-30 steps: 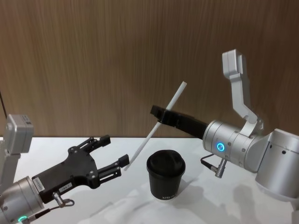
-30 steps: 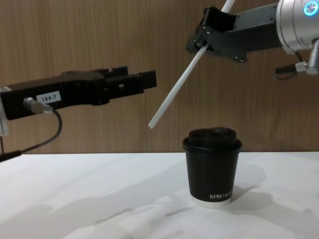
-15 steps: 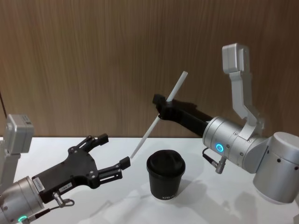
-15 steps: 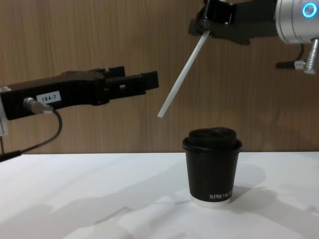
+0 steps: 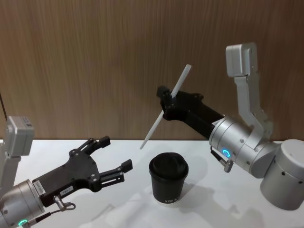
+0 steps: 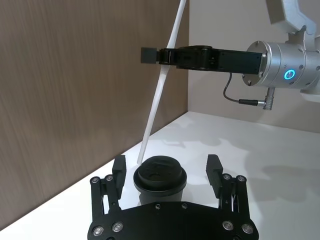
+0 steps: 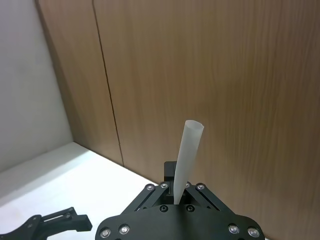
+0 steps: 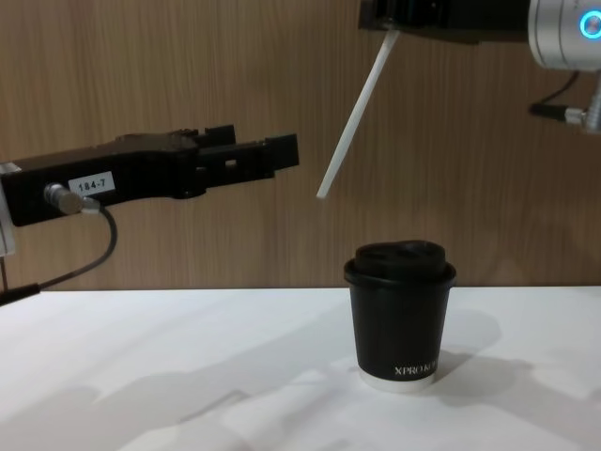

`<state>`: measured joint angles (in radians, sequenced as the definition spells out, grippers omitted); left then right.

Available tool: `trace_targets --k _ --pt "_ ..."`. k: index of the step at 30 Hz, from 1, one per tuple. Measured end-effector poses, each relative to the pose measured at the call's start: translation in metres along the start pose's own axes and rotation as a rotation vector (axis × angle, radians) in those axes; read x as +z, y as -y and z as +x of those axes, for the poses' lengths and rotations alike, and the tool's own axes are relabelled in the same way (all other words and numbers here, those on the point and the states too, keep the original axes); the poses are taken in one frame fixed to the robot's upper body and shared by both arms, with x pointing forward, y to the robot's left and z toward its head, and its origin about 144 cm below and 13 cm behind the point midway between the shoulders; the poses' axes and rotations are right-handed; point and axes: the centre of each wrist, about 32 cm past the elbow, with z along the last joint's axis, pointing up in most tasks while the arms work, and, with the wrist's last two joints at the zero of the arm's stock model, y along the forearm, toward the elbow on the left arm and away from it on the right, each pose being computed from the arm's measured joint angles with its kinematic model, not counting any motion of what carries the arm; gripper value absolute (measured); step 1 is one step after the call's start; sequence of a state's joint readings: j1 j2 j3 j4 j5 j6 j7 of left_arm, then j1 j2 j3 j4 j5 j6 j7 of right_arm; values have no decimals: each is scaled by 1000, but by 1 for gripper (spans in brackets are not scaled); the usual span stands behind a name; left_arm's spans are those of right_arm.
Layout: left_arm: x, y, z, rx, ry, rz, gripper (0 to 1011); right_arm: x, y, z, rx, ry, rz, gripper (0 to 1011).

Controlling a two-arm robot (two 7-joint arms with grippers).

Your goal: Pick up the straw with one hand, pass it to the other hand, and insert it into the cup.

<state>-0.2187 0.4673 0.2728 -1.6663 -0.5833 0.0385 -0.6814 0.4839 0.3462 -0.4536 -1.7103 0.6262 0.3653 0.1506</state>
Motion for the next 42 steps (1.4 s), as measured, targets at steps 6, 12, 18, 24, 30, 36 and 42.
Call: trace_targets --k 6,12,18,24,30,36,42 --pt "0 0 0 0 0 0 1000 -2 4 4 30 109 42 2" --pt "0 0 0 0 0 0 1000 -2 8 11 75 227 72 2" --pt "0 0 0 0 0 0 999 -1 14 19 134 340 81 2" --pt "0 0 0 0 0 0 1000 2 20 27 204 428 78 2" --pt "0 0 0 0 0 0 1000 3 23 33 250 471 69 2" --pt "0 0 0 0 0 0 1000 3 24 37 285 500 61 2" --pt "0 0 0 0 0 0 1000 2 24 40 299 520 55 2"
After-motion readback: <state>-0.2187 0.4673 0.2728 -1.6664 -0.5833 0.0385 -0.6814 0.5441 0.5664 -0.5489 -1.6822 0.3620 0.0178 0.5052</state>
